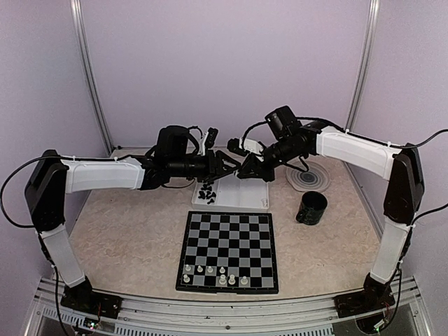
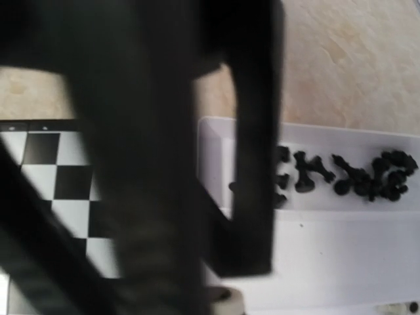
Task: Set up the chess pieces on the board
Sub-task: Pass from the right arm to the left
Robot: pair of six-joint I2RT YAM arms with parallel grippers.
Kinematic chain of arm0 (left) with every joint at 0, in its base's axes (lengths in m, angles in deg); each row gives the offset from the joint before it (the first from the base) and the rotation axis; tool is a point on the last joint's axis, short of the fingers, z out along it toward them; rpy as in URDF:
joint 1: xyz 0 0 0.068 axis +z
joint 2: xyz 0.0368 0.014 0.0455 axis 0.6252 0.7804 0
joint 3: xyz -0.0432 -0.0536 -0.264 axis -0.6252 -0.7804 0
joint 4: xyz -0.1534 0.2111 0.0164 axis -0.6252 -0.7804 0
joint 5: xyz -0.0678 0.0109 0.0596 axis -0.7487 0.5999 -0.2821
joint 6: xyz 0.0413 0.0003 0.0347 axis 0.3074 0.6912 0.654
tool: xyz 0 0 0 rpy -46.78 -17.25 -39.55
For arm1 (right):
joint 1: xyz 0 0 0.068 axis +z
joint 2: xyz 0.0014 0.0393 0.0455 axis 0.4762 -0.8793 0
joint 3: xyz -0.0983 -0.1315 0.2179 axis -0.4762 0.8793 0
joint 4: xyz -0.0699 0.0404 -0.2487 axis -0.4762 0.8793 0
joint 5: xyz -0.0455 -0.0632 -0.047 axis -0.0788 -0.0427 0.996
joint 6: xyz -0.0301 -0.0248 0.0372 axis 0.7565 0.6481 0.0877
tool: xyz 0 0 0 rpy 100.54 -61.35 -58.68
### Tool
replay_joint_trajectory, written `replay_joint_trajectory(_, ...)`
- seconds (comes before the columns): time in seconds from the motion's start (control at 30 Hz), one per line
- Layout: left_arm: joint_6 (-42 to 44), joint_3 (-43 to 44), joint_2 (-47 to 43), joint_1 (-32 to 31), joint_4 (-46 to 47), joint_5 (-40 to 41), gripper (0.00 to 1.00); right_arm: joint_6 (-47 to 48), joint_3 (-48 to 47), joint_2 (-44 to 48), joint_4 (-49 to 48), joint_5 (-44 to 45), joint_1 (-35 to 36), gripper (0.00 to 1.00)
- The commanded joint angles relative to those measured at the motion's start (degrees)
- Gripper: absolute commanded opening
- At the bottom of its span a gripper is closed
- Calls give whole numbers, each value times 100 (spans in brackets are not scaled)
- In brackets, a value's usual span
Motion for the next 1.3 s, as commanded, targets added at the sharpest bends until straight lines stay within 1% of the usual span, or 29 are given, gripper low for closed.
replay_joint_trajectory(0.0, -39, -71, 95, -1, 194, -100, 47, 58, -44, 241, 77, -88, 67, 0)
replay_joint_trajectory(0.13, -57, -71, 153, 0, 173, -113, 45, 24, -104, 259, 116, -182, 71, 0)
replay_joint_trajectory(0.23, -74, -69, 176, 7, 152, -103, 41, -28, -95, 277, 115, -231, 59, 0)
replay_joint_trajectory(0.37, -100, -49, 219, 8, 155, -158, 40, -86, -95, 322, 116, -342, 62, 0)
replay_joint_trajectory(0.5, -220, -51, 280, 8, 257, -331, 32, -146, -104, 338, 89, -369, 40, 0)
replay_joint_trajectory(0.67, -306, -47, 351, 8, 362, -507, 19, -183, -104, 355, 79, -435, 44, 0)
replay_joint_trajectory(0.87, -439, -67, 405, 8, 544, -706, 10, -275, -99, 369, 9, -412, 43, 0)
replay_joint_trajectory(0.9, -459, -85, 411, 12, 597, -728, 9, -305, -103, 373, -5, -415, 44, 1)
replay_joint_trajectory(0.93, -487, -106, 394, 20, 676, -760, 9, -337, -110, 380, -13, -423, 26, 5)
replay_joint_trajectory(1.0, -617, -183, 350, 66, 915, -851, 8, -423, -106, 418, -38, -526, -60, 17)
replay_joint_trajectory(1.07, -806, -275, 289, 122, 1232, -979, 8, -487, -73, 469, -63, -800, -188, 25)
replay_joint_trajectory(1.13, -979, -338, 251, 168, 1485, -1107, 7, -524, 37, 539, -118, -1064, -328, 28)
replay_joint_trajectory(1.27, -1366, -467, 269, 229, 1979, -1331, 6, -492, 261, 624, -165, -1376, -421, 29)
